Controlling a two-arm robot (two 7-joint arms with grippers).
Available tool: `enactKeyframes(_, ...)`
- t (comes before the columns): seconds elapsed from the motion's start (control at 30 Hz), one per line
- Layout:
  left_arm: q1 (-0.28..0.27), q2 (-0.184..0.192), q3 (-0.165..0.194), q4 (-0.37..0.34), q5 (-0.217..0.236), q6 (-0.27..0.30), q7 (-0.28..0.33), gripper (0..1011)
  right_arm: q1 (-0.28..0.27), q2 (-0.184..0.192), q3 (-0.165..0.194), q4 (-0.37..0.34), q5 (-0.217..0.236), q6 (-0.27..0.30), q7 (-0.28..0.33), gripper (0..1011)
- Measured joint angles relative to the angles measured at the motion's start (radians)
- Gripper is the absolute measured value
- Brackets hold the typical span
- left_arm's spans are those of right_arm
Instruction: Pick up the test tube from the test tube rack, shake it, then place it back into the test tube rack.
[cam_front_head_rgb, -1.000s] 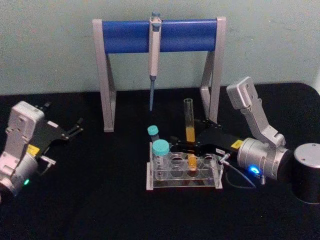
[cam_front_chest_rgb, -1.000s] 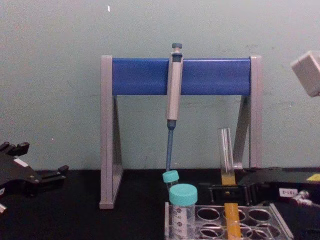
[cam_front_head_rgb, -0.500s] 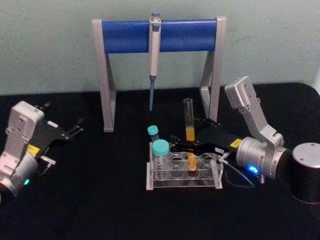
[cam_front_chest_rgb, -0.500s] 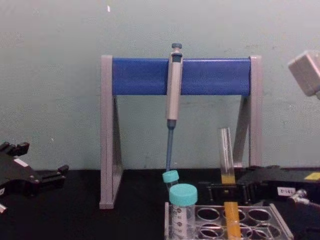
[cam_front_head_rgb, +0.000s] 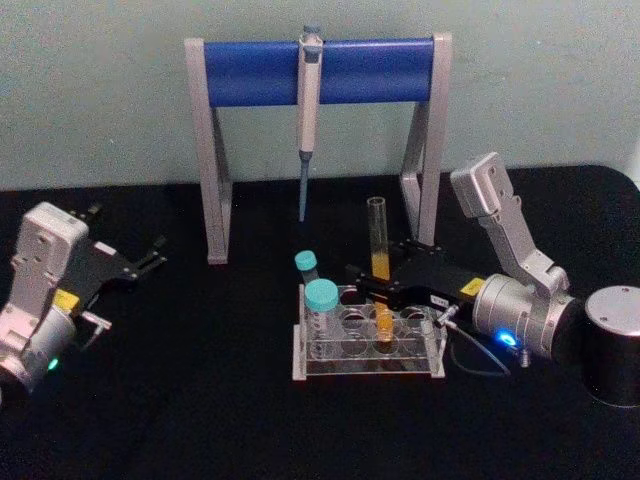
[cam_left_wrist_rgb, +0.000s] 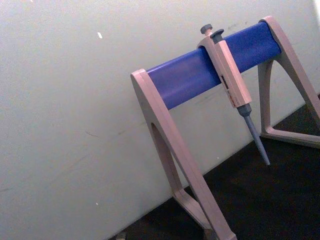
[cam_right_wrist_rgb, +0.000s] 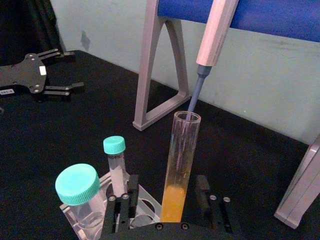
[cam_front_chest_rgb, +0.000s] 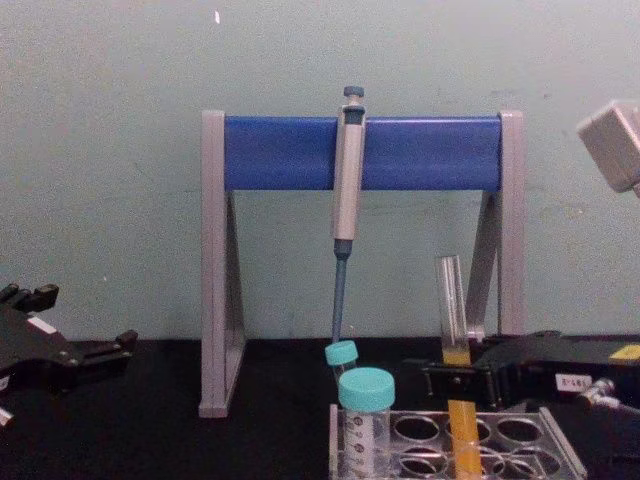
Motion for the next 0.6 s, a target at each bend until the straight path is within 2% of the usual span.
enactKeyframes(0.1, 0.0, 0.0, 0.0, 0.0, 0.0, 0.0, 0.0, 1001, 0.0, 0.0, 0.0, 0.0, 0.0, 0.0, 0.0, 646)
enactKeyframes(0.13, 0.0, 0.0, 0.0, 0.0, 0.0, 0.0, 0.0, 1001, 0.0, 0.0, 0.0, 0.0, 0.0, 0.0, 0.0, 578)
enactKeyframes(0.27, 0.0, 0.0, 0.0, 0.0, 0.0, 0.0, 0.0, 1001, 0.0, 0.0, 0.0, 0.0, 0.001, -0.001, 0.001, 500)
enactKeyframes(0.33, 0.0, 0.0, 0.0, 0.0, 0.0, 0.0, 0.0, 1001, 0.0, 0.0, 0.0, 0.0, 0.001, -0.001, 0.001, 392)
enactKeyframes(0.4, 0.0, 0.0, 0.0, 0.0, 0.0, 0.0, 0.0, 1002, 0.0, 0.0, 0.0, 0.0, 0.001, -0.001, 0.001, 372)
enactKeyframes(0.43, 0.0, 0.0, 0.0, 0.0, 0.0, 0.0, 0.0, 1001, 0.0, 0.0, 0.0, 0.0, 0.001, -0.001, 0.001, 311)
enactKeyframes(0.5, 0.0, 0.0, 0.0, 0.0, 0.0, 0.0, 0.0, 1001, 0.0, 0.0, 0.0, 0.0, 0.001, -0.001, 0.001, 251)
enactKeyframes(0.6, 0.0, 0.0, 0.0, 0.0, 0.0, 0.0, 0.0, 1001, 0.0, 0.0, 0.0, 0.0, 0.001, -0.001, 0.001, 223)
